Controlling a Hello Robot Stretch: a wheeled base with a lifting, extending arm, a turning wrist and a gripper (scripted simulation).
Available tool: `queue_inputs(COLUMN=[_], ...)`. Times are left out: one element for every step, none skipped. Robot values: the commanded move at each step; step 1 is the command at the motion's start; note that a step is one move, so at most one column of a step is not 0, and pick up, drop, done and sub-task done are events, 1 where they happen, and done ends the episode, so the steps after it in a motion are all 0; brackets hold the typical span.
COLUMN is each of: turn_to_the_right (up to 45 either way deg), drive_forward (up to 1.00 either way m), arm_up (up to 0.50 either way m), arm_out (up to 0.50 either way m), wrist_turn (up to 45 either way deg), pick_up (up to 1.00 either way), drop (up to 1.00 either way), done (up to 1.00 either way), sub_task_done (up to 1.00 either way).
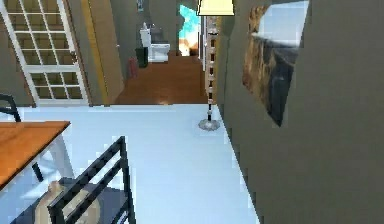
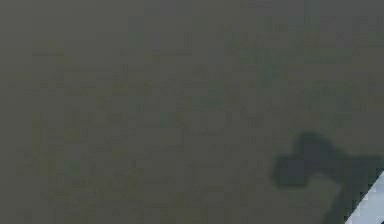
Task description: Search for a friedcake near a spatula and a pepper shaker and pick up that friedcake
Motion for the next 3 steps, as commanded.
queue_inputs(turn_to_the_right=[0.0, 0.0, -12.0], drive_forward=[0.75, 0.30, 0.00], arm_up=[0.00, 0.00, 0.00], arm_out=[0.00, 0.00, 0.00], wrist_turn=[0.0, 0.0, 0.0], pick_up=[0.00, 0.00, 0.00], drop=[0.00, 0.00, 0.00], done=[0.00, 0.00, 0.00], sub_task_done=[0.00, 0.00, 0.00])
